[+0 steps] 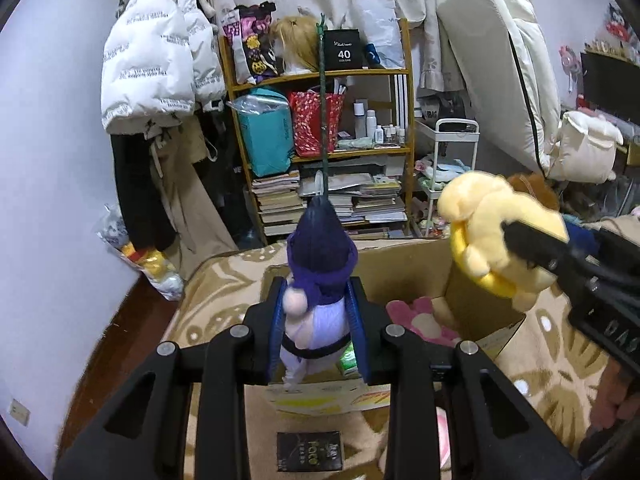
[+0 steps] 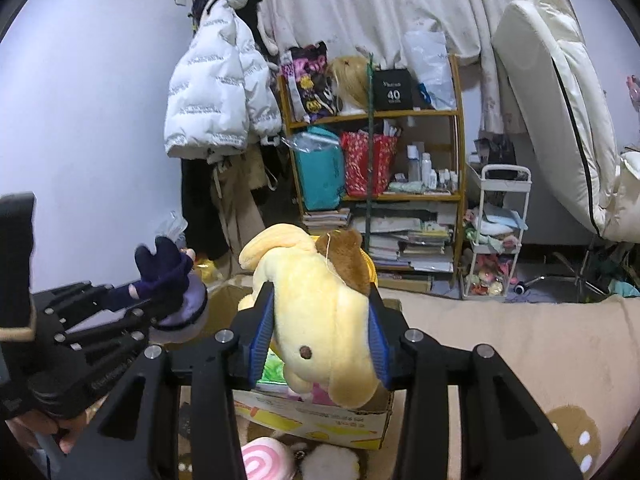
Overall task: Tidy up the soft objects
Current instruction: 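Lift both plush toys and lower them into the cardboard box, then open both tools and withdraw them from the box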
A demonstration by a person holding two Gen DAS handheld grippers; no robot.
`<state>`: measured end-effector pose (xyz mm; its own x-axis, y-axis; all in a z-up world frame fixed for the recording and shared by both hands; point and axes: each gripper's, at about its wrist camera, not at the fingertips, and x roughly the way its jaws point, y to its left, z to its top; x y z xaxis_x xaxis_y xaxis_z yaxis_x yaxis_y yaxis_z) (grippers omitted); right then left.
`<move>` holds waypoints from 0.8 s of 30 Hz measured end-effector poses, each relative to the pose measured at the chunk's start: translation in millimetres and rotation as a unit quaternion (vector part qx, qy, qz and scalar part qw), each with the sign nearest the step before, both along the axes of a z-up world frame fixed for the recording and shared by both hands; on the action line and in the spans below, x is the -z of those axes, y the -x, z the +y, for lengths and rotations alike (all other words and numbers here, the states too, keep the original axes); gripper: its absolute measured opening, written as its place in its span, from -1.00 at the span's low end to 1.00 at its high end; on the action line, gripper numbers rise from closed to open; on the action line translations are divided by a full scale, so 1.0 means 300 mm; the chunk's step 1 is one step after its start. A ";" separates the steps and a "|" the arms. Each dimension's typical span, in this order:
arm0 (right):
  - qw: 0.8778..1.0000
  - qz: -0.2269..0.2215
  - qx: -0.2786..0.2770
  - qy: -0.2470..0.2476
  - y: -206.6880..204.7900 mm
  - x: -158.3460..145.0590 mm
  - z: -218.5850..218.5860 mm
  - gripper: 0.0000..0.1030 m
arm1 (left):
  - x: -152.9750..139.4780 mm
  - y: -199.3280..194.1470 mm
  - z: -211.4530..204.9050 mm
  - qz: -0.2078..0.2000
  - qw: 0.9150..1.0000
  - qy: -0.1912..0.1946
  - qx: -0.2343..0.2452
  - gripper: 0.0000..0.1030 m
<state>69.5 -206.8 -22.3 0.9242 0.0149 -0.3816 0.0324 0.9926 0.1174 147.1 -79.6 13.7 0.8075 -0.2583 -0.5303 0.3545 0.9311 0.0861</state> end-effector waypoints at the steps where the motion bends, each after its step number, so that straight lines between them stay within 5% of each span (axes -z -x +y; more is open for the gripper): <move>1: 1.000 0.004 0.003 0.000 -0.010 0.012 -0.003 -0.12 | 0.006 -0.006 -0.001 0.002 1.000 0.006 0.001 -0.44; 8: 0.999 0.035 0.006 -0.003 -0.057 0.074 -0.016 -0.07 | 0.051 -0.040 -0.020 0.021 1.000 0.015 0.017 -0.44; 19: 0.997 0.070 0.003 -0.014 -0.088 0.130 -0.031 0.10 | 0.117 -0.074 0.044 0.077 0.997 0.020 -0.021 -0.41; 24: 0.997 0.071 0.000 -0.017 -0.078 0.120 -0.027 0.11 | 0.116 -0.043 0.065 0.081 0.996 0.016 -0.037 0.02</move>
<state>92.9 -214.9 -58.5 0.8613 0.0295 -0.5073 0.0515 0.9881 0.1448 160.1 -60.1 -21.0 0.7293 -0.2196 -0.6480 0.2908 0.9568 0.0030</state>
